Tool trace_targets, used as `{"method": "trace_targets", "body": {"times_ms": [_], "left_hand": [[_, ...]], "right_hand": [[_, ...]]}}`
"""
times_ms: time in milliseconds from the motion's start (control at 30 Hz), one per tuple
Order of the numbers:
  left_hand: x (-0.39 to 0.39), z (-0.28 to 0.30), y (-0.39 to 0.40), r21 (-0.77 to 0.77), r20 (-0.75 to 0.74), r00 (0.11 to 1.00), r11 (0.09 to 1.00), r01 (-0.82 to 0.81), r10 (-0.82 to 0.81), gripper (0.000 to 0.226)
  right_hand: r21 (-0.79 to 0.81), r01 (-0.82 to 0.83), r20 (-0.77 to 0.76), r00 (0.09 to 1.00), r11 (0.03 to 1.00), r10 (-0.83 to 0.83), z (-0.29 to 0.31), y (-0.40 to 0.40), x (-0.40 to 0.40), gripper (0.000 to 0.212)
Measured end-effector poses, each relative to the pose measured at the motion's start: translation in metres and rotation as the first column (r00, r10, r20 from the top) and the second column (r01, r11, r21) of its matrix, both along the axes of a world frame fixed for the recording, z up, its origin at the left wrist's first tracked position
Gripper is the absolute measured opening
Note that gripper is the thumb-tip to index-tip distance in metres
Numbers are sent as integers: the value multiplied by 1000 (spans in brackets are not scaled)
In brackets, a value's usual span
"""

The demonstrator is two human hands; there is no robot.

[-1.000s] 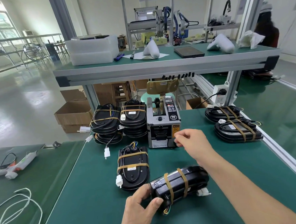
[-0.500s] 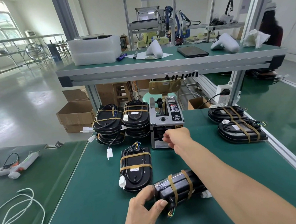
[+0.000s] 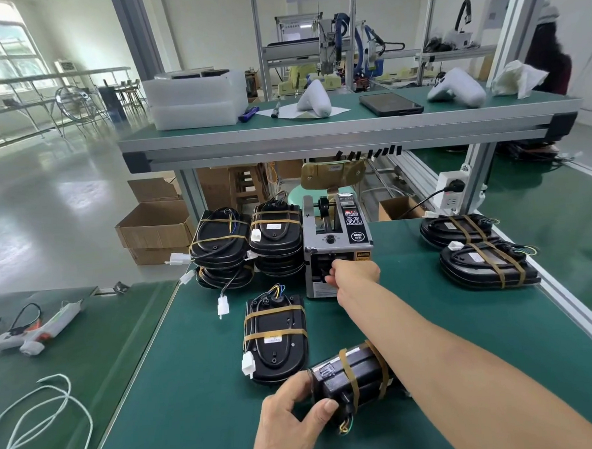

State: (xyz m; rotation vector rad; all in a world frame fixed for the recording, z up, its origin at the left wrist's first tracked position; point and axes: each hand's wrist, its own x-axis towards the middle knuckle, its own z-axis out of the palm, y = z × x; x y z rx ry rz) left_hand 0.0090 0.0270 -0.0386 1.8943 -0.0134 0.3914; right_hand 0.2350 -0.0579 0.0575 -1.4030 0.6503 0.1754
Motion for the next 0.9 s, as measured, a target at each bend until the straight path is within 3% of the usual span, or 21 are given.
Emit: {"method": "trace_targets", "body": {"times_ms": [200, 300, 367, 433, 533, 733, 900], "left_hand": [[-1, 1, -1, -15, 3, 1000, 1000, 5, -5, 43], [-1, -2, 0, -24, -5, 1000, 1000, 2, -2, 41], [-1, -2, 1, -24, 5, 1000, 1000, 3, -3, 42], [0, -3, 1, -22, 12, 1000, 1000, 3, -3, 48], [2, -8, 1, -26, 18, 1000, 1000, 0, 0, 50], [2, -10, 0, -24, 20, 1000, 1000, -16, 17, 50], [0, -8, 1, -6, 16, 1000, 1000, -14, 14, 41]], "right_hand": [[-16, -79, -31, 996, 997, 79, 5, -10, -2, 25], [-103, -424, -86, 905, 900, 417, 13, -33, -16, 5], [-200, -558, -16, 824, 805, 567, 13, -62, -23, 7], [-265, -489, 158, 828, 831, 537, 8, -100, -31, 7], [-190, -277, 325, 888, 942, 326, -12, -156, -57, 11], [33, -308, 319, 905, 951, 282, -77, -163, -109, 28], [-139, -249, 366, 887, 958, 283, -81, -141, -119, 29]]}}
